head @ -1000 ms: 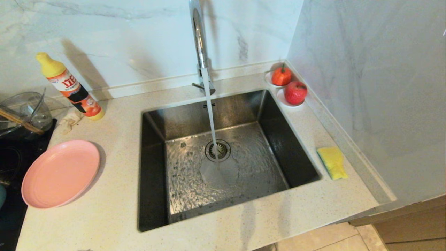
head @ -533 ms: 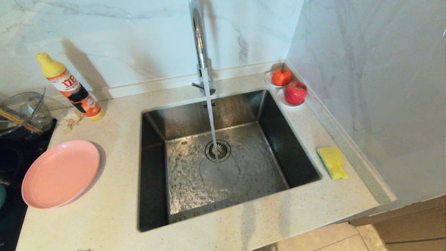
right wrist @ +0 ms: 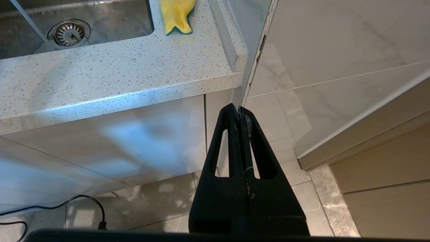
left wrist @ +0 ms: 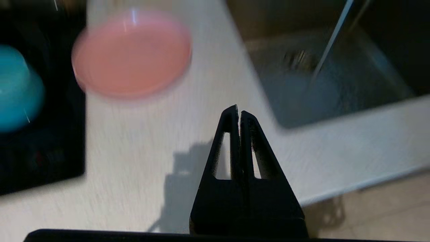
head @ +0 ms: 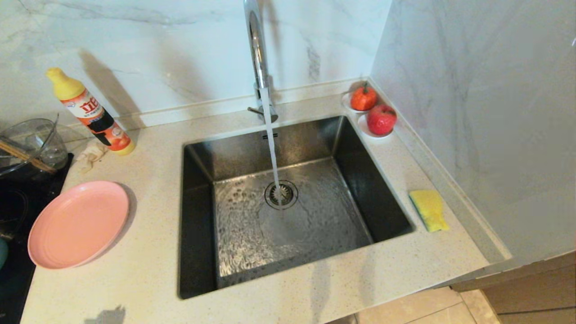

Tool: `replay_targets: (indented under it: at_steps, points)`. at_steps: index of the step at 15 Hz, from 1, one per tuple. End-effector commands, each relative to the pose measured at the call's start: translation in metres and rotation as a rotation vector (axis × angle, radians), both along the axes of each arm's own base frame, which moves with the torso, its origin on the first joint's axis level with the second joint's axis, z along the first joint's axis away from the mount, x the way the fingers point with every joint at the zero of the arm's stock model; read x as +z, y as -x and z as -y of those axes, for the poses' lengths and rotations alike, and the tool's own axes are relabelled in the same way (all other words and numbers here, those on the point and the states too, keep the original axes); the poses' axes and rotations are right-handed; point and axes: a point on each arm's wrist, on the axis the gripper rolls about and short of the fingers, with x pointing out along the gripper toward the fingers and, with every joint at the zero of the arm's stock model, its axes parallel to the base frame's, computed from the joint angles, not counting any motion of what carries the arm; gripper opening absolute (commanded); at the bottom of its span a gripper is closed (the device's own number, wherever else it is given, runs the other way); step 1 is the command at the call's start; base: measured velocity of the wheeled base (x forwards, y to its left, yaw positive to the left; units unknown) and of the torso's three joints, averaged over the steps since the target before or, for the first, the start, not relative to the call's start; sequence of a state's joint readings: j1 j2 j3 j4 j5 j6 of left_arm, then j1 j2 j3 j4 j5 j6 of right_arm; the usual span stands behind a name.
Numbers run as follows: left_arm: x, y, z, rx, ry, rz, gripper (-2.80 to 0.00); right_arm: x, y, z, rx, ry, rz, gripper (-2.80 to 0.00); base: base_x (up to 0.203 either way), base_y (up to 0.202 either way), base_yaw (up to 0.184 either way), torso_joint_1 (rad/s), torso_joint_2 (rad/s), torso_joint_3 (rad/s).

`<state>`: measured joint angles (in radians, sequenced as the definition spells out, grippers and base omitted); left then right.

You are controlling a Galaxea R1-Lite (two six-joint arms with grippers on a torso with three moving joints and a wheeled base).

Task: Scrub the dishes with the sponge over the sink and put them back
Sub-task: Turn off the faucet

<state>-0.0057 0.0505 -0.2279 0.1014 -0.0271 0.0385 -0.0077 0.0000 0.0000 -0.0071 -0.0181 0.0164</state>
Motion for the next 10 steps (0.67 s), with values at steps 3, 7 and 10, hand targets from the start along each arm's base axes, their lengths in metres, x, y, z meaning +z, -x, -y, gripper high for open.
replay_targets:
  at_steps: [3,7,10]
  points:
    - [0.115,-0.043,0.001,-0.04,0.024,-0.071,-2.8,0.0,0.0,0.0,0.0,-0.001,-0.003,-2.8,0.0,0.0,0.0,0.0,0.0,0.0]
    - [0.185,-0.15,0.004,-0.097,0.11,-0.23,-2.8,0.0,0.0,0.0,0.0,-0.001,-0.003,-2.8,0.0,0.0,0.0,0.0,0.0,0.0]
    - [0.205,-0.239,0.013,-0.155,0.239,-0.363,-2.8,0.0,0.0,0.0,0.0,-0.001,-0.003,-2.8,0.0,0.0,0.0,0.0,0.0,0.0]
